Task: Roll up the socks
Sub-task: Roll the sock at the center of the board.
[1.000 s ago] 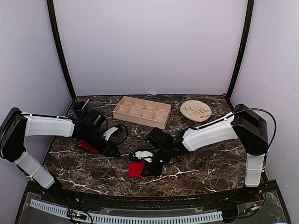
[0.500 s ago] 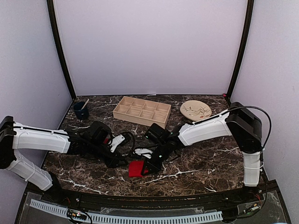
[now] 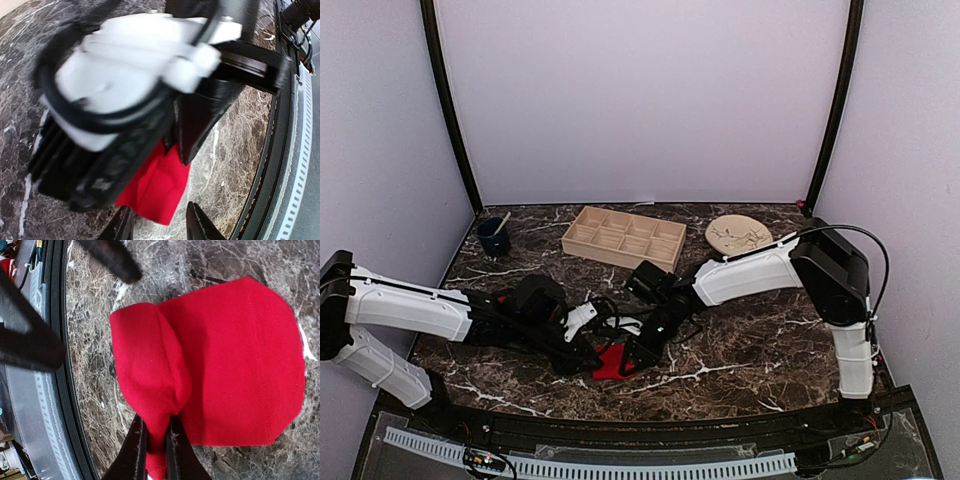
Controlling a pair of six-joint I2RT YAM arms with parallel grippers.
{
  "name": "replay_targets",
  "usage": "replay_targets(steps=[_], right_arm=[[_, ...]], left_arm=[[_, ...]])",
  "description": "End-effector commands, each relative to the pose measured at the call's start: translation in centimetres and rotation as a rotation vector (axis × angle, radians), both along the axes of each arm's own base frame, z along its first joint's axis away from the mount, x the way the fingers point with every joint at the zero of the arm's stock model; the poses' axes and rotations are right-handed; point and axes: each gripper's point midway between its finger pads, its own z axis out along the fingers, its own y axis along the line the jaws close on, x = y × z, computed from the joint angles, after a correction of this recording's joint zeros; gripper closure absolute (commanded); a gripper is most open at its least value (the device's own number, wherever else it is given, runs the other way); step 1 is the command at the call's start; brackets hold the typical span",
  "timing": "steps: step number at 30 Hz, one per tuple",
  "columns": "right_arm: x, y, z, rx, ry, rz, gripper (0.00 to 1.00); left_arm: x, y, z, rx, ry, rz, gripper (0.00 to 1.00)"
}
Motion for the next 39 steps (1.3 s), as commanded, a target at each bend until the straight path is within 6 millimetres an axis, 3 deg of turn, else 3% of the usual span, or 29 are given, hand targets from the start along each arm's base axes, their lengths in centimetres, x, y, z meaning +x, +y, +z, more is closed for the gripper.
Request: replay_targets(steps=[1,19,39], right_arm=[[-0.2,0.0,-0.3,-0.008,0.044,0.013,0.93],[-0.6,0.0,-0.4,-0.008,0.085,0.028,0.92],[-0.7,-0.1,-0.2,0.002,0.109,0.035,0.91]], left_arm=[[-0.6,-0.8,-0.1,0.005,-0.03,-0.052,0.61],[-1.4,-2.8,-2.2,0.143,-0.095,-0.183,0.59],[-1.4,-2.2,-4.6,0.256,-0.096,-0.199,0.55]])
